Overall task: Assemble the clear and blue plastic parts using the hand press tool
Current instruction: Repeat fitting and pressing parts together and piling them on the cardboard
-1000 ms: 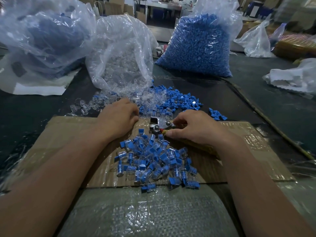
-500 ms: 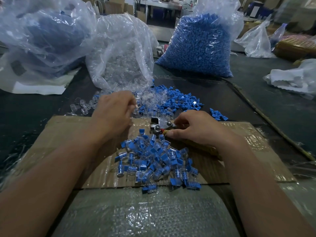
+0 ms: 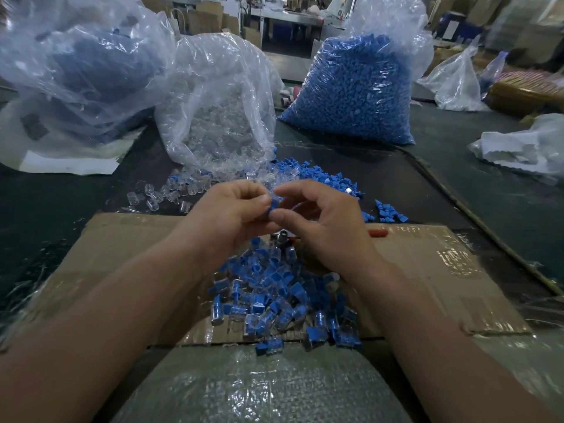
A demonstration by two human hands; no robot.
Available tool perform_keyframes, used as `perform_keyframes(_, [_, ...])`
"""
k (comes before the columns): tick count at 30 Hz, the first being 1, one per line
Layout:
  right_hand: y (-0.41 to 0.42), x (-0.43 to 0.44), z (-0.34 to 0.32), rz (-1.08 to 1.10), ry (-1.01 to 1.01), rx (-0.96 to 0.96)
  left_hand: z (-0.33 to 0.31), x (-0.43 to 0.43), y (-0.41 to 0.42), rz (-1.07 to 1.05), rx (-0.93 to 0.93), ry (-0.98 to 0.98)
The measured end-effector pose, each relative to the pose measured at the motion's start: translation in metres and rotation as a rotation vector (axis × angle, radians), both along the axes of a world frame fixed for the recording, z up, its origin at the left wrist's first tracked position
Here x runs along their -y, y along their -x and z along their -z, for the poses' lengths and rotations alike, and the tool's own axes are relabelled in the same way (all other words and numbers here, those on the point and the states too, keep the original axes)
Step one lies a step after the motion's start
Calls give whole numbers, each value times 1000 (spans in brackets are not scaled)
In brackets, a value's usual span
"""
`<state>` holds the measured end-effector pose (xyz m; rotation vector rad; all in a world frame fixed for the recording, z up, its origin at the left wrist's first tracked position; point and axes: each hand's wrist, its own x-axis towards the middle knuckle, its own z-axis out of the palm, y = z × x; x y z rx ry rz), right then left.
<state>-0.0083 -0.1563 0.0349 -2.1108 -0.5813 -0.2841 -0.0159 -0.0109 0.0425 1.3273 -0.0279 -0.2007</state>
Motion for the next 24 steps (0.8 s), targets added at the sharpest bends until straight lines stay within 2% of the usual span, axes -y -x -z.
perform_keyframes(5, [1,0,1,9,-98,-9,5,1,0,-15,19,-30])
perform_keyframes(14, [-2,3,-2,33,-28,-44,4,0,0,-7,-12,80])
perform_keyframes(24, [0,1,-3,38,-57,-79,3,1,2,-63,24,4])
